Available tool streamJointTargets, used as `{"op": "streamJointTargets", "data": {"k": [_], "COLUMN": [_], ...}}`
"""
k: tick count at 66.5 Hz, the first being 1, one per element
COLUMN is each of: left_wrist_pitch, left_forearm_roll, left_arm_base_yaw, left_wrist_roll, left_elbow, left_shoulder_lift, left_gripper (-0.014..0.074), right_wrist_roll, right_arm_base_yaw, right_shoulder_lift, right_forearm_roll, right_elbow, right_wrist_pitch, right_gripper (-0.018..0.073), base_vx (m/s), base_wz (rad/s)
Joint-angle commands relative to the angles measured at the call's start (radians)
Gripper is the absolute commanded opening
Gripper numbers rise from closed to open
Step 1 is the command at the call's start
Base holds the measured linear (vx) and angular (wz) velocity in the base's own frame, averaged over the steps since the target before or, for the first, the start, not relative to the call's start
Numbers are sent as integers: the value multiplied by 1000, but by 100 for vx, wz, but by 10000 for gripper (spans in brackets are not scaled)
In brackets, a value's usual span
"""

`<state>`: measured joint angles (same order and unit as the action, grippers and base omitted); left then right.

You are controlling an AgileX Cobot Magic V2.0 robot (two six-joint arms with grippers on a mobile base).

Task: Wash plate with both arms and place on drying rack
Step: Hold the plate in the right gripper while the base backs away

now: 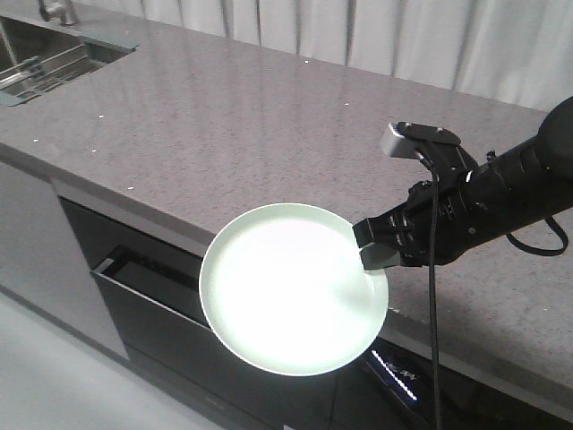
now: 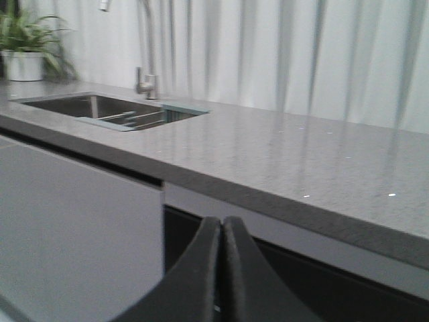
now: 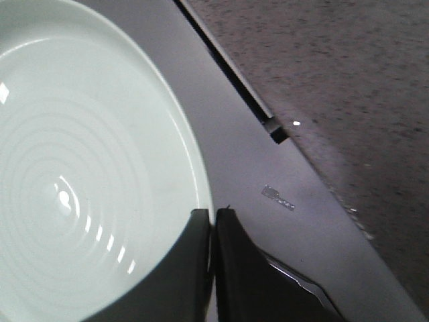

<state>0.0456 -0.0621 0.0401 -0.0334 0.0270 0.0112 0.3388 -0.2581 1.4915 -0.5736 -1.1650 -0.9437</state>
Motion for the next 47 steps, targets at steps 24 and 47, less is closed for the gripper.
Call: {"op": "streamJointTargets", "data": {"k": [24, 47], "left_wrist_pitch": [-69, -69], "left_forearm_roll": [-8, -8], "left_arm_base_yaw": [-7, -7], "left_wrist_roll": [9, 9], "left_elbow": [-26, -26], "left_shoulder_lift": [14, 14], "left_gripper": [-6, -6], "right_wrist_roll": [6, 6], "right_arm_base_yaw": [3, 3], "right_shoulder_lift": [-42, -42], "right_forearm_roll": [-40, -40], "right_elbow": [-23, -23], "right_wrist_pitch": [23, 23], "right_gripper": [-1, -1], "base_vx": [-13, -14], "base_wz": [50, 53]}}
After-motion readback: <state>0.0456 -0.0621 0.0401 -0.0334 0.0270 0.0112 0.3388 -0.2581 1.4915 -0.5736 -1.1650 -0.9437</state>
